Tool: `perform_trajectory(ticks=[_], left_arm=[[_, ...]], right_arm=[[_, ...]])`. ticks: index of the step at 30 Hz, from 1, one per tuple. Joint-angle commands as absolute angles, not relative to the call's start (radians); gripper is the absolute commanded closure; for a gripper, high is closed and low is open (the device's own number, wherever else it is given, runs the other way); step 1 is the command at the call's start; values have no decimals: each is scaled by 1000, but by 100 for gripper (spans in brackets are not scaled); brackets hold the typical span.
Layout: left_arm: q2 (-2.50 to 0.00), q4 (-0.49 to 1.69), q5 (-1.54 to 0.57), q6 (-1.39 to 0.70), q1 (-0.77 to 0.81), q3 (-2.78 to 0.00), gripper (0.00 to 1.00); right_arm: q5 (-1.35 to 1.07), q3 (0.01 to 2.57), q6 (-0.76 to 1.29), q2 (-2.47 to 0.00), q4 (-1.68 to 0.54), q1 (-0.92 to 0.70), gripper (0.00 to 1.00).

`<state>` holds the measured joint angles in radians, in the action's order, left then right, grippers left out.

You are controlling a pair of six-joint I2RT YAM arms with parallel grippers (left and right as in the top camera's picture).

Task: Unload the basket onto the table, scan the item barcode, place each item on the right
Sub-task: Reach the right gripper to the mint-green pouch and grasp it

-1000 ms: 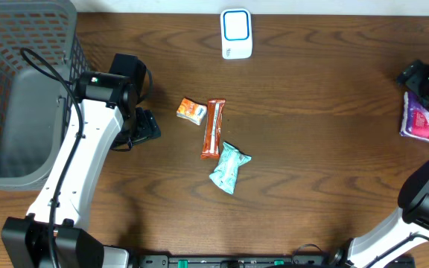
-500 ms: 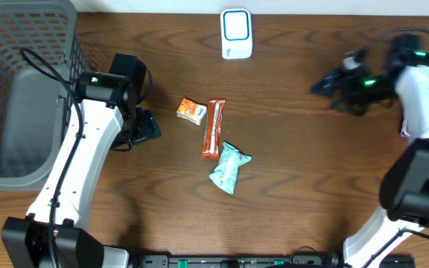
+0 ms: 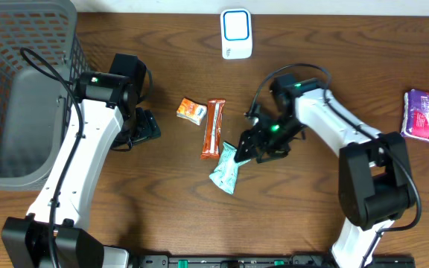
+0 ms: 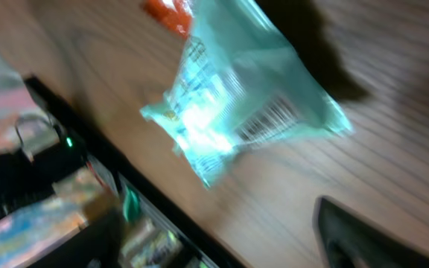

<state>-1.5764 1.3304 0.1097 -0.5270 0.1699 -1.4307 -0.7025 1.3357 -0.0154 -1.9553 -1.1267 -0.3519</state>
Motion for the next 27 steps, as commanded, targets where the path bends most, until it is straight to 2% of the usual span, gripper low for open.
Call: perform_trajectory(ticks=[1, 6, 14, 15, 17, 19, 27], left_arm=[[-1573, 1334, 112, -539, 165, -1427, 2], [-1573, 1334, 112, -539, 165, -1427, 2], [-1573, 1334, 112, -539, 165, -1427, 2], [-1573, 1334, 112, -539, 165, -1427, 2], [-1573, 1334, 112, -539, 165, -1427, 2], [-1573, 1334, 112, -539, 165, -1427, 2], [-1573, 1334, 112, -539, 165, -1427, 2]], right_arm=[[-709, 1332, 60, -1955, -1098, -406, 28], [-640, 1341, 212, -1954, -1076, -453, 43], [-508, 1467, 281, -1941, -1121, -527, 44], [-480, 1485, 296, -1941, -1115, -540, 47], [-417, 1498, 347, -1941, -1089, -566, 65], [-344, 1497, 413, -1941, -1074, -601, 69], [52, 1452, 668, -1946, -1052, -759, 66]])
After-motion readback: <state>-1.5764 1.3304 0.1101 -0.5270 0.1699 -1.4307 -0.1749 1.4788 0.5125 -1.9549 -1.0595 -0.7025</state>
